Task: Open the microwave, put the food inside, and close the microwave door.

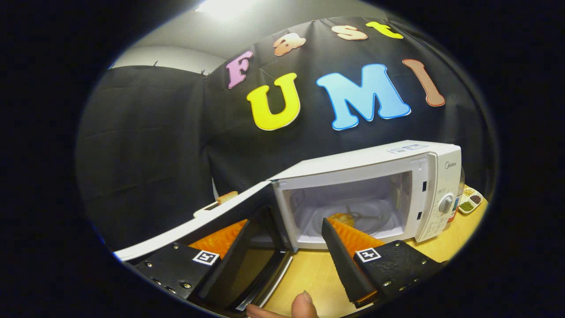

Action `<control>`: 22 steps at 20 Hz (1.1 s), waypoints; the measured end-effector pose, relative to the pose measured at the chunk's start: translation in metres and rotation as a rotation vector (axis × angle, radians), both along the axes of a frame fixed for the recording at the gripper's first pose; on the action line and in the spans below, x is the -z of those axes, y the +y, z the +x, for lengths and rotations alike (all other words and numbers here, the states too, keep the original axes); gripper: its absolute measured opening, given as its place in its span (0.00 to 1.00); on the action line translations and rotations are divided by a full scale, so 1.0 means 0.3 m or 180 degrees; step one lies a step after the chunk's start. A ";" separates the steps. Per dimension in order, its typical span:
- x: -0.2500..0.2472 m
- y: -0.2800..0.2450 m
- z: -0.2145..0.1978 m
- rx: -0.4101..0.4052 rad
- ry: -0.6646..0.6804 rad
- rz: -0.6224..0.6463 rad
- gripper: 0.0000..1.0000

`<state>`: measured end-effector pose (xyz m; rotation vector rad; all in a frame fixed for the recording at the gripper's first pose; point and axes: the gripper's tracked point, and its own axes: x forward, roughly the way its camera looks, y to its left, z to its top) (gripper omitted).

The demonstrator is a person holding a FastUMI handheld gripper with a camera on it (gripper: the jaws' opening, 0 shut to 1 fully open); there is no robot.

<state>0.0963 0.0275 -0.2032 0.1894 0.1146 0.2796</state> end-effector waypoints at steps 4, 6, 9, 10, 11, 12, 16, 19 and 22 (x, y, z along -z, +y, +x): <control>-0.146 0.143 -0.230 -0.0442 -0.0349 0.0076 0.97; -0.177 0.240 -0.347 -0.0719 -0.0428 0.0132 0.96; -0.170 0.382 -0.483 -0.1116 -0.0442 0.0057 0.95; -0.159 0.413 -0.509 -0.1190 -0.0462 -0.0005 0.95; -0.148 0.443 -0.529 -0.1252 -0.0480 -0.0061 0.91; -0.130 0.466 -0.541 -0.1290 -0.0505 -0.0118 0.90; -0.091 0.539 -0.563 -0.1302 -0.0718 -0.0415 0.80; 0.017 0.623 -0.576 -0.1489 -0.0507 -0.0530 0.53; 0.114 0.617 -0.542 -0.1394 -0.0319 -0.0766 0.30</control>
